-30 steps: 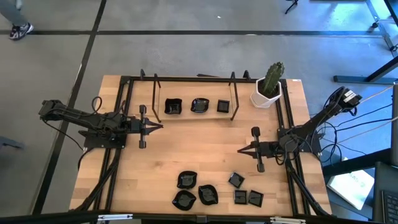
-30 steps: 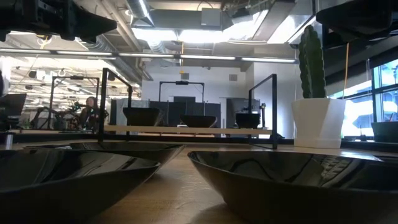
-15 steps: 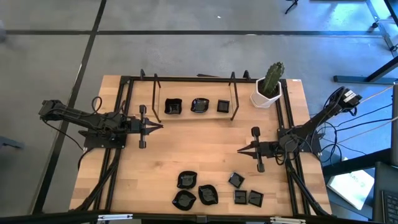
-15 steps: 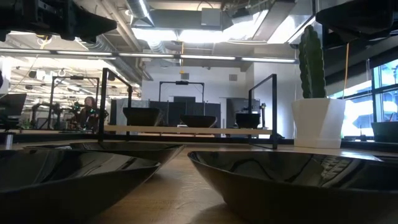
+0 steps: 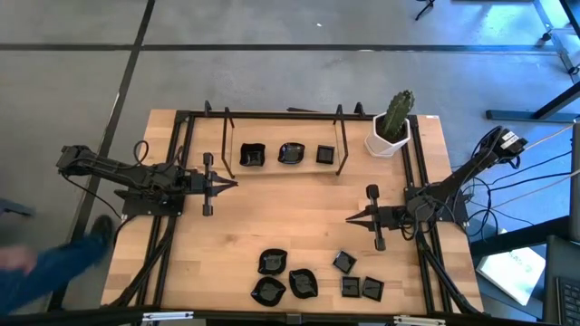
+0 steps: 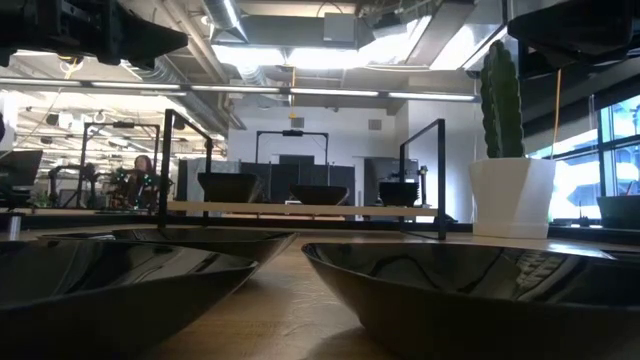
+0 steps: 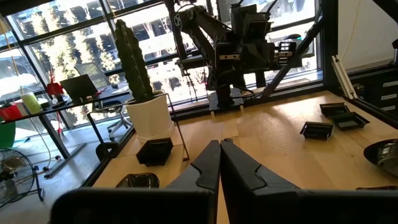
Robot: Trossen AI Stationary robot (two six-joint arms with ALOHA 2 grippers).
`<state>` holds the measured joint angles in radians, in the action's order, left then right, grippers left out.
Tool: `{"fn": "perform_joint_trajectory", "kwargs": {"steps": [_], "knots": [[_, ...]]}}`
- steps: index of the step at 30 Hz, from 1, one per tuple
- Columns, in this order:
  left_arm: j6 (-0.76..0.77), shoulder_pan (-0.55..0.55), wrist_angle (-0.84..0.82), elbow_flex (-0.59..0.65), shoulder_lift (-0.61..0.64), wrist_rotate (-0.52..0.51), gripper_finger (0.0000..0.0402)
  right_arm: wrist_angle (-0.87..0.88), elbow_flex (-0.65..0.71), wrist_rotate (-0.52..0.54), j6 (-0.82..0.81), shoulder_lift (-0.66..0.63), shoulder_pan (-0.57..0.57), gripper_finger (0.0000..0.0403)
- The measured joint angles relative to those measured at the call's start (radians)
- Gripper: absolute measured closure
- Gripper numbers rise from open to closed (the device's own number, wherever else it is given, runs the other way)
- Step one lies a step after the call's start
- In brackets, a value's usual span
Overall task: Pick & Place Mini shaped plates
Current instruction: Stack the top leaf-shaped plate on the top of the leaf-shaped plate on the shelf
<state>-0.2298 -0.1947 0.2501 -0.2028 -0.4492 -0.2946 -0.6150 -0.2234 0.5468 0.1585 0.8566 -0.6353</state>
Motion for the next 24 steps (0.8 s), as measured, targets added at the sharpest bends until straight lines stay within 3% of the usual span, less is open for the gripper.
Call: {"fn": "perform_joint_trajectory", "kwargs": {"steps": [24], "knots": [[0.000, 0.000, 0.000, 0.000, 0.000, 0.000, 0.0393, 0.014, 0.000, 0.000, -0.001, 0.000, 0.000, 0.0379]]}}
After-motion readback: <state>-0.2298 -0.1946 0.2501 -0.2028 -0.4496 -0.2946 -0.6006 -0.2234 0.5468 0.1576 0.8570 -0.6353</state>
